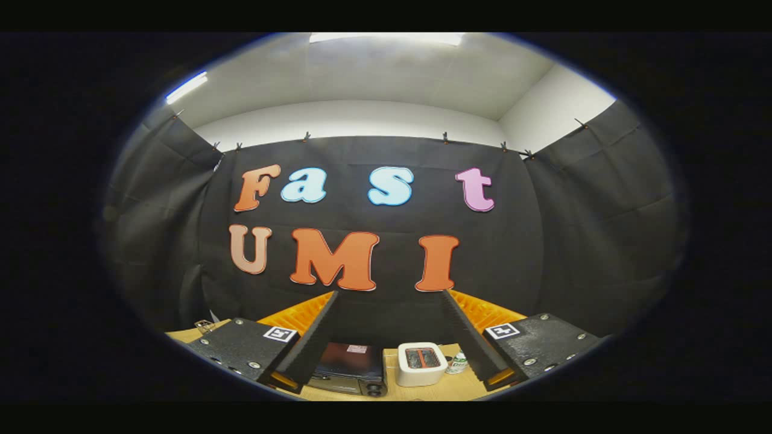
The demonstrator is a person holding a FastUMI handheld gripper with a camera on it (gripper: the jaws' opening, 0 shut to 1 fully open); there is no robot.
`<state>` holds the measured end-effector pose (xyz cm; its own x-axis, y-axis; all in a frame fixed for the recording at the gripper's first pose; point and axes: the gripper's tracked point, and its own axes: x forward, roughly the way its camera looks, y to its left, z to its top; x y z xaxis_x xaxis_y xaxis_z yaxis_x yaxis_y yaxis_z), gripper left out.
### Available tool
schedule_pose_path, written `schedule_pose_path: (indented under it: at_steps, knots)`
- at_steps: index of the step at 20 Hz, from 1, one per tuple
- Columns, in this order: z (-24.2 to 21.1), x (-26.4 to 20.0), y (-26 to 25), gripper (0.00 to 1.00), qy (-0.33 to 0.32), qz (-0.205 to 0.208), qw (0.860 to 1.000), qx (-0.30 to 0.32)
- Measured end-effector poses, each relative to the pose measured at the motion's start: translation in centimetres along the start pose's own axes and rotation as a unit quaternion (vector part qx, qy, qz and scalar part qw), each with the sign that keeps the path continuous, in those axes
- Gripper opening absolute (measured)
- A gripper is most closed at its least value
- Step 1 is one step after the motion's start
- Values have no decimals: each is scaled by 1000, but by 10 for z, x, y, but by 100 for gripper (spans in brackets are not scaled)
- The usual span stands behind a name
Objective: Open the toaster oven, put the food inside, and close the toaster oven door.
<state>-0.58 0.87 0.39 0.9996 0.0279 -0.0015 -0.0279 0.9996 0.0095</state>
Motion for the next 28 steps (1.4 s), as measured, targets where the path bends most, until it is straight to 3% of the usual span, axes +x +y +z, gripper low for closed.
schedule_pose_path:
  at_steps: [6,17,28]
  knots:
    - [-11,-2,10,98,10,9,1000,10]
    - [-118,-1,86,98,117,58,991,29]
    - [-259,11,157,98,267,89,959,4]
